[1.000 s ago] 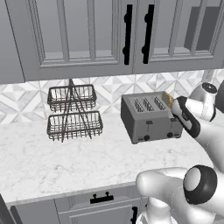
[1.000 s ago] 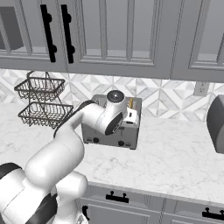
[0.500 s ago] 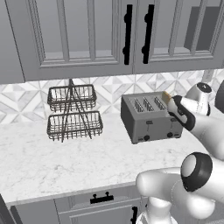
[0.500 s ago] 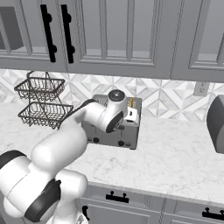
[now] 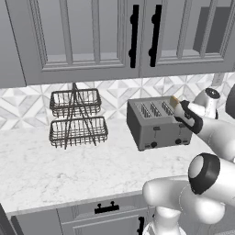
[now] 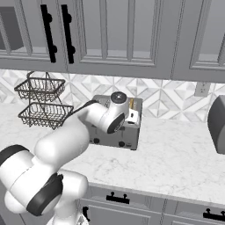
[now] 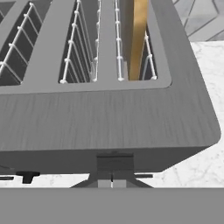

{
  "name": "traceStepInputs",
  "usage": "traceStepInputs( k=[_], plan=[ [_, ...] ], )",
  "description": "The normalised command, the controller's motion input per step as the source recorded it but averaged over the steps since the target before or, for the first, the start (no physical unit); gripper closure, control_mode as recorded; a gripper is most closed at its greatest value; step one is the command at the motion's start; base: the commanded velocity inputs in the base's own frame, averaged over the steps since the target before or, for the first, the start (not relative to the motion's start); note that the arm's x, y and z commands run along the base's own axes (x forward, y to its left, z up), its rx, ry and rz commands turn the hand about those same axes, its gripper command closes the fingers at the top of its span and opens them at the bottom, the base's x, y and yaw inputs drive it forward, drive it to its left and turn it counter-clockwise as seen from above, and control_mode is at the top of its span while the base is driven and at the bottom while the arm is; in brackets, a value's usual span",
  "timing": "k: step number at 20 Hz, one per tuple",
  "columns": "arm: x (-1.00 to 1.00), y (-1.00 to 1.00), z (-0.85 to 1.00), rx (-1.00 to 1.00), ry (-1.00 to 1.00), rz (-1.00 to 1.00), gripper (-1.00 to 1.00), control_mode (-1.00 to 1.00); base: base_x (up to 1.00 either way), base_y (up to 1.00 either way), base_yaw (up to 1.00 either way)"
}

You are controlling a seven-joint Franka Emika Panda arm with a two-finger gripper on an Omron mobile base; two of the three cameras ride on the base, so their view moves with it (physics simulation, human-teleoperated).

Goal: Start the toaster. Once the lever pops up, take the bread to the plate on the dining counter.

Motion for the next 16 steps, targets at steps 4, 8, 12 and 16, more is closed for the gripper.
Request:
traceStepInputs(
  k=[4,8,12,16],
  plan=[
    [0.15,0.0,-0.06,0.04,0.0,0.0,1.0,-1.0,0.0,0.0,0.0],
    [0.09,0.0,-0.11,0.04,0.0,0.0,1.0,-1.0,0.0,0.0,0.0],
    [0.0,0.0,-0.19,0.04,0.02,0.0,1.0,-1.0,0.0,0.0,0.0],
    [0.02,0.0,-0.11,0.03,0.0,0.0,1.0,-1.0,0.0,0.0,0.0]
  ],
)
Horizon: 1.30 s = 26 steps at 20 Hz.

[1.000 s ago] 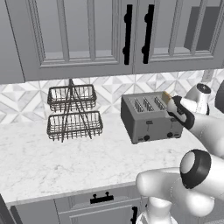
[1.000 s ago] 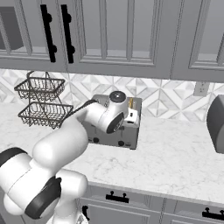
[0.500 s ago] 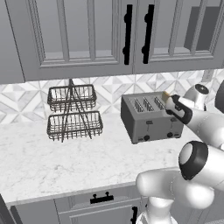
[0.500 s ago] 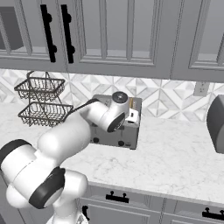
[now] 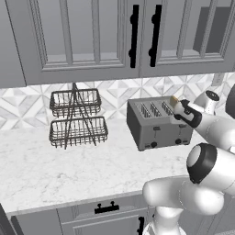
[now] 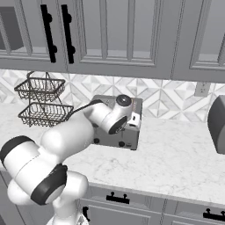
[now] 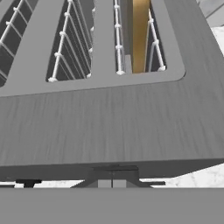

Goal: Start the toaster. Once the lever pops up, take the bread to the plate on the dining counter.

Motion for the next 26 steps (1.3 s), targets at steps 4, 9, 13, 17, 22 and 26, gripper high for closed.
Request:
traceStepInputs(
  k=[4,9,13,17,22,26],
  plan=[
    [0.06,0.0,-0.06,0.03,0.0,0.0,1.0,-1.0,0.0,0.0,0.0],
    [0.06,0.0,-0.06,0.03,0.0,0.0,1.0,-1.0,0.0,0.0,0.0],
    [0.0,0.0,-0.27,0.0,0.01,0.0,1.0,-1.0,0.0,0.0,0.0],
    [0.0,0.0,-0.32,0.01,0.01,0.0,1.0,-1.0,0.0,0.0,0.0],
    [0.0,0.0,-0.46,0.0,0.02,0.0,1.0,-1.0,0.0,0.0,0.0],
    [0.0,0.05,-0.56,0.0,0.02,0.0,1.0,-1.0,0.0,0.0,0.0]
  ],
)
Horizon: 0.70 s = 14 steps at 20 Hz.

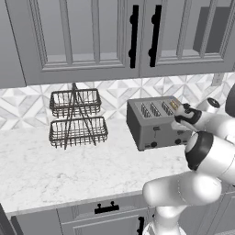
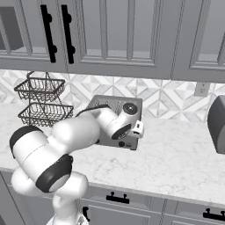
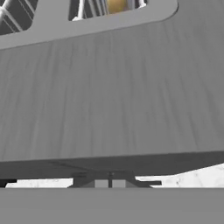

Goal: Start the toaster. Once the lever pops up, take the bread to the plate on the dining counter.

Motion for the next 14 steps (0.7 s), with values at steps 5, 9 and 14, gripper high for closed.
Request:
traceStepInputs(
  k=[5,9,14],
  plan=[
    [0.0,0.28,-0.59,0.03,0.04,0.0,1.0,-1.0,0.0,0.0,0.0],
    [0.0,0.54,-0.54,0.06,0.03,0.0,1.0,-1.0,0.0,0.0,0.0],
    [0.0,0.69,-0.64,0.08,0.08,0.0,1.0,-1.0,0.0,0.0,0.0]
  ],
)
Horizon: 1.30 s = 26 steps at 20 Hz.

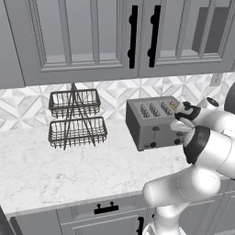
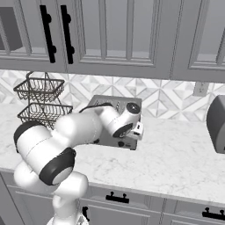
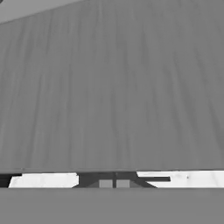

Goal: Start the toaster. Once the lever pops up, take the bread to the plate on the dining counter.

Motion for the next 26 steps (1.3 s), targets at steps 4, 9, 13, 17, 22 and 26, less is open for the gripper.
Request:
traceStepInputs(
  k=[4,9,13,17,22,26],
  plan=[
    [0.0,0.74,-0.82,0.03,0.13,0.0,1.0,-1.0,0.0,0.0,0.0],
    [-0.01,0.48,-0.28,0.04,0.03,0.0,1.0,-1.0,0.0,0.0,0.0],
    [-0.41,0.1,0.63,0.09,-0.03,0.0,1.0,-1.0,0.0,0.0,0.0],
    [-0.33,0.23,0.95,0.08,-0.05,0.0,1.0,-1.0,0.0,0.0,0.0],
    [-0.22,0.18,1.0,0.01,-0.02,-0.01,1.0,-1.0,0.0,0.0,0.0],
    [-0.11,0.02,0.77,0.0,0.0,-0.05,1.0,-1.0,0.0,0.0,0.0]
  ],
)
